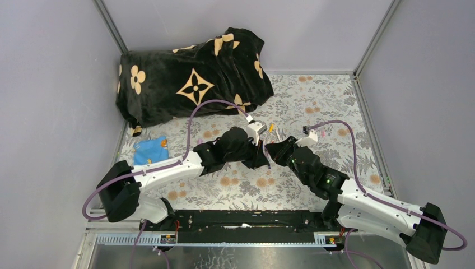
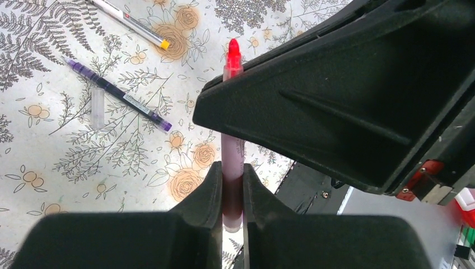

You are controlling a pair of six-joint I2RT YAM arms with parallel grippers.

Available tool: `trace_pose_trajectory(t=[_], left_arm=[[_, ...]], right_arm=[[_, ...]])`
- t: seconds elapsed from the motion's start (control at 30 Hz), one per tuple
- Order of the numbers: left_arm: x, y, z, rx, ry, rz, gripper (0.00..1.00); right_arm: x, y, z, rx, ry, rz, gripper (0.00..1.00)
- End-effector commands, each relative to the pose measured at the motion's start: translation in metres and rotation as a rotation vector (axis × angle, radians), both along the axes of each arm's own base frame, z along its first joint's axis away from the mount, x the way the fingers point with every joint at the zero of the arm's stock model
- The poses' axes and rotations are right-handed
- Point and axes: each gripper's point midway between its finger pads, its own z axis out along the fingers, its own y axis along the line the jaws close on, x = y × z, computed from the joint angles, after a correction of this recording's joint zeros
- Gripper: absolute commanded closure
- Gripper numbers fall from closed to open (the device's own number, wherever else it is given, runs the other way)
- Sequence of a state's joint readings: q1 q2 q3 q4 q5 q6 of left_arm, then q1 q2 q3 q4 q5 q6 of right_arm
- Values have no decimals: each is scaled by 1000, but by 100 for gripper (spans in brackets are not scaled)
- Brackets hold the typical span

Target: Insert the pens into the pen caps

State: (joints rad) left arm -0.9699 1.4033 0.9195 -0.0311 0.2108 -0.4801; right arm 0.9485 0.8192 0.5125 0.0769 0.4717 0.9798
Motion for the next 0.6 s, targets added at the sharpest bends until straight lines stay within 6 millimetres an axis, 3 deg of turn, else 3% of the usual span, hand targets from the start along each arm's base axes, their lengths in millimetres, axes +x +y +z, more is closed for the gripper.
trace_pose_trajectory(t=[0.0, 0.1, 0.2, 0.5, 0.57], left_arm=[[7, -13, 21, -58, -50, -4, 99], [14, -8, 22, -39, -75, 29, 100], [23, 3, 21, 3, -101, 67, 100], [49, 39, 40, 16, -156, 149, 100], [54, 50, 47, 8, -172, 170, 100]], right_arm=[[3, 6, 22, 58, -53, 7, 93], [3, 6, 21, 4, -61, 22, 68], [4, 3, 22, -64, -65, 31, 55], [-2, -8, 53, -360, -231, 181, 44], [2, -20, 60, -430, -245, 149, 41]])
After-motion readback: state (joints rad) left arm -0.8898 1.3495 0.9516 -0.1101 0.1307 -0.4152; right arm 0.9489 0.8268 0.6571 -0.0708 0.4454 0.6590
